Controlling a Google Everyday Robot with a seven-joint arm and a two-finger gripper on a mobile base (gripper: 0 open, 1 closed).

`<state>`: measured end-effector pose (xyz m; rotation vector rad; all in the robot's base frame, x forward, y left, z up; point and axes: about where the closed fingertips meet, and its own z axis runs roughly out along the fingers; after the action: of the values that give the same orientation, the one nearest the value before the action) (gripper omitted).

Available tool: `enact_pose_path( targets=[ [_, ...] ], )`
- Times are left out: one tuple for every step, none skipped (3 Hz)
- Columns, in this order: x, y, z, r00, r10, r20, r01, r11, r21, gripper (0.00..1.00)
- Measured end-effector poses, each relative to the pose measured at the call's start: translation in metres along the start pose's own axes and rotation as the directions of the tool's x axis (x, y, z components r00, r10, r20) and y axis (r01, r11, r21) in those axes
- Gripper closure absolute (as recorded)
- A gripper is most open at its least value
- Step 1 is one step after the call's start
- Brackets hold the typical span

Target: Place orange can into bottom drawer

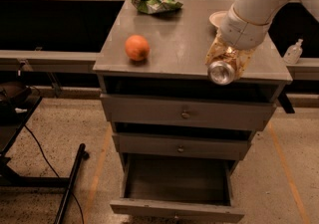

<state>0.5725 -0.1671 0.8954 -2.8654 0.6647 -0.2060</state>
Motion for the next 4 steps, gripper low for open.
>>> enact_pose_path(
  targets=[
    [-0.034, -0.01, -0.013, 0.997, -0.073, 0.002, 0.073, 0.9902, 0.119, 1.0],
    [-0.107, -0.03, -0.014, 0.983, -0.186, 0.006, 0.175, 0.9369, 0.303, 1.0],
    [-0.124, -0.007, 0.011, 0.988, -0.148, 0.054, 0.122, 0.9336, 0.337, 1.0],
    [-0.127, -0.007, 0.032, 0.984, -0.155, 0.084, 0.114, 0.9231, 0.367, 1.0]
  ],
)
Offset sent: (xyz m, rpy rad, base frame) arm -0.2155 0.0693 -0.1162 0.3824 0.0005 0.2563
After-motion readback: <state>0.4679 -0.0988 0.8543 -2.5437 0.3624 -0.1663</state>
